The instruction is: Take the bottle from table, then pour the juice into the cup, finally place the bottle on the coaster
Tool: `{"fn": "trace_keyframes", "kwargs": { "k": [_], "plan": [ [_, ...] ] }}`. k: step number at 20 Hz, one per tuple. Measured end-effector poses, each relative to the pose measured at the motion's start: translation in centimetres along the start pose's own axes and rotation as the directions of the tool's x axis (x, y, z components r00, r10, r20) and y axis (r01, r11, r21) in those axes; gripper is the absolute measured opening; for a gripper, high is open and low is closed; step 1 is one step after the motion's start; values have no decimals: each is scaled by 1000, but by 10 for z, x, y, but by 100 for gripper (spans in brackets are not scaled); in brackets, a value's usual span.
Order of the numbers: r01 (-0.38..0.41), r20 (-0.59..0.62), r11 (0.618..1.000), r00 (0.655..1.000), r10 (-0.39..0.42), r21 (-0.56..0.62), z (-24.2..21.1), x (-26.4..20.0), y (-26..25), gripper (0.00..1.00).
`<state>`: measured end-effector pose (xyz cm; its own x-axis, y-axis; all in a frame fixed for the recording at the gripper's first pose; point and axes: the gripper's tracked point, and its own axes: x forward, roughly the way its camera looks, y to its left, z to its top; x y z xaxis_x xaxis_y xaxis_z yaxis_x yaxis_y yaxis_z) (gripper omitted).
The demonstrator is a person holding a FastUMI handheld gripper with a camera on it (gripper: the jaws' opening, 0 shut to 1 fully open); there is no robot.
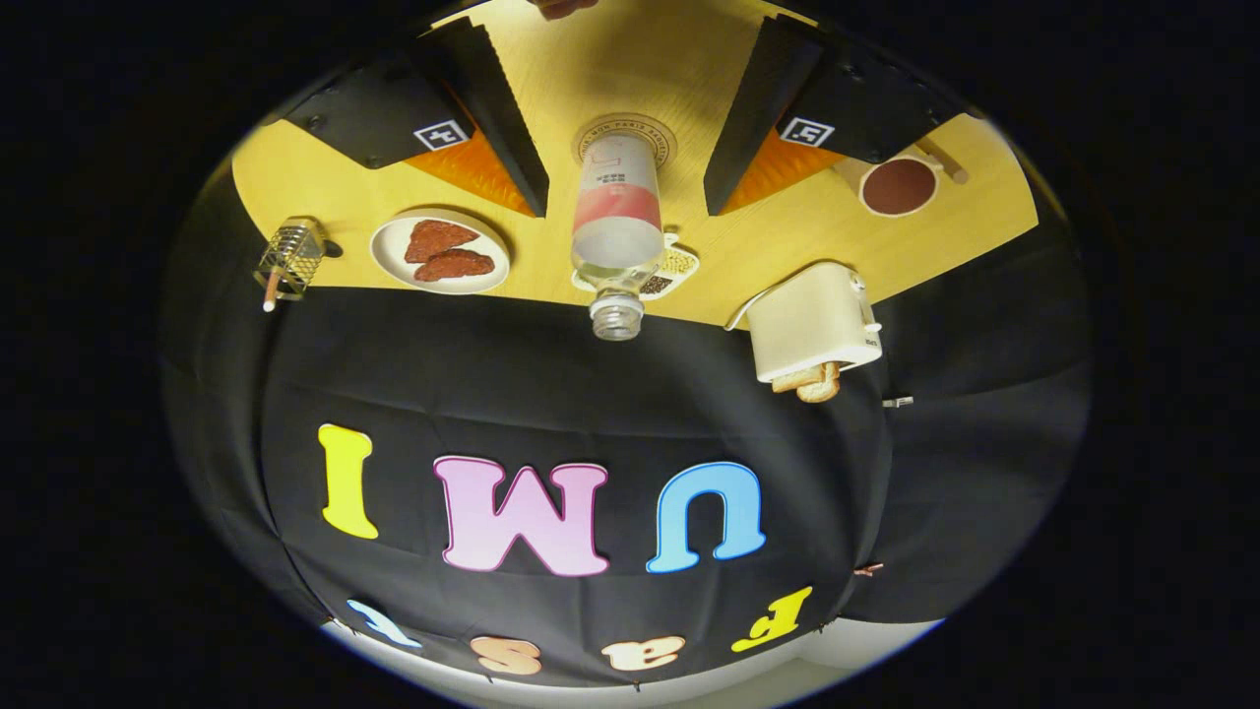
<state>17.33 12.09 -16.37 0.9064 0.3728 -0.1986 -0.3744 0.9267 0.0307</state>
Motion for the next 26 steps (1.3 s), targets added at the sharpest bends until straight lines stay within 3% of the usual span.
{"fn": "trace_keyframes", "kwargs": {
  "k": [6, 14, 20, 26],
  "plan": [
    [60, 44, 997, 997, -62, 44, 51, -76, -49, 97],
    [233, 161, 972, 959, -234, 26, 132, -190, -106, 97],
    [345, 231, 939, 915, -332, -18, 166, -282, -109, 96],
    [352, 267, 934, 907, -325, -56, 178, -327, -86, 97]
  ]
}}
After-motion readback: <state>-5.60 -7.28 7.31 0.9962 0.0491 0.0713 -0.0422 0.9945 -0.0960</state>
